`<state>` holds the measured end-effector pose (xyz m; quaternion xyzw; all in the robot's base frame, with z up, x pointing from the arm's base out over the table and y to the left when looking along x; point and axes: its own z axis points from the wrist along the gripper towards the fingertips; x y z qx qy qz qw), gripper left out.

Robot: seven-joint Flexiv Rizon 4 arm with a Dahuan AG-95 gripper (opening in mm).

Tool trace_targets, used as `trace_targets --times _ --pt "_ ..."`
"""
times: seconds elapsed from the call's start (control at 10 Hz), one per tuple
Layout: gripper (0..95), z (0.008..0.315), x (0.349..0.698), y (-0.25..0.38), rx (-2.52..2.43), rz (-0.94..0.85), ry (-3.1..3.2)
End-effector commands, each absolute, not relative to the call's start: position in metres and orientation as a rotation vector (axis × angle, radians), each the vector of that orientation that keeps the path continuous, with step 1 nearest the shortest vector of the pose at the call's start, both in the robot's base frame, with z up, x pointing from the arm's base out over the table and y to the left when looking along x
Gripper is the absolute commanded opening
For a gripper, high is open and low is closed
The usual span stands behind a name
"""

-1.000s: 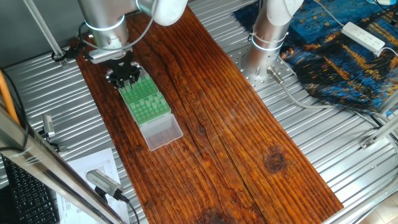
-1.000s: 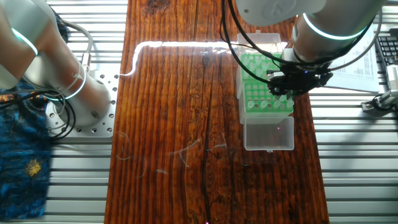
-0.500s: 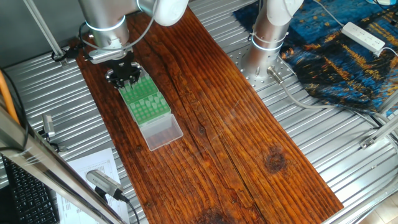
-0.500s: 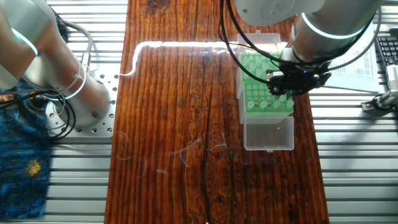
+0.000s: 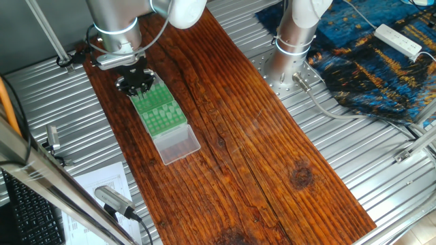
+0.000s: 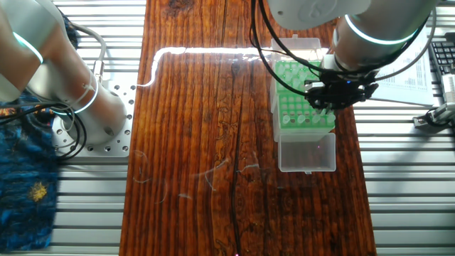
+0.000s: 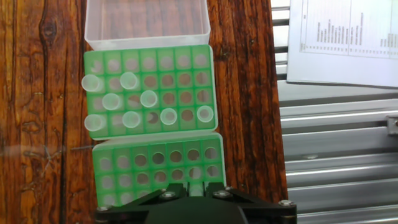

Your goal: Transfer all large pipette tips from one holder to another

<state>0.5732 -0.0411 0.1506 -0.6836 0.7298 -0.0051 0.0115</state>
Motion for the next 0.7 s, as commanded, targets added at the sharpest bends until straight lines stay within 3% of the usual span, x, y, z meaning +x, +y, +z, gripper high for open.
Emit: trace_targets --times 0.1,0.7 --pt "0.0 0.151 0.573 -0.041 -2.130 -0.017 2.279" --pt "0.0 0.166 0.577 -0.044 -2.160 -0.026 2.273"
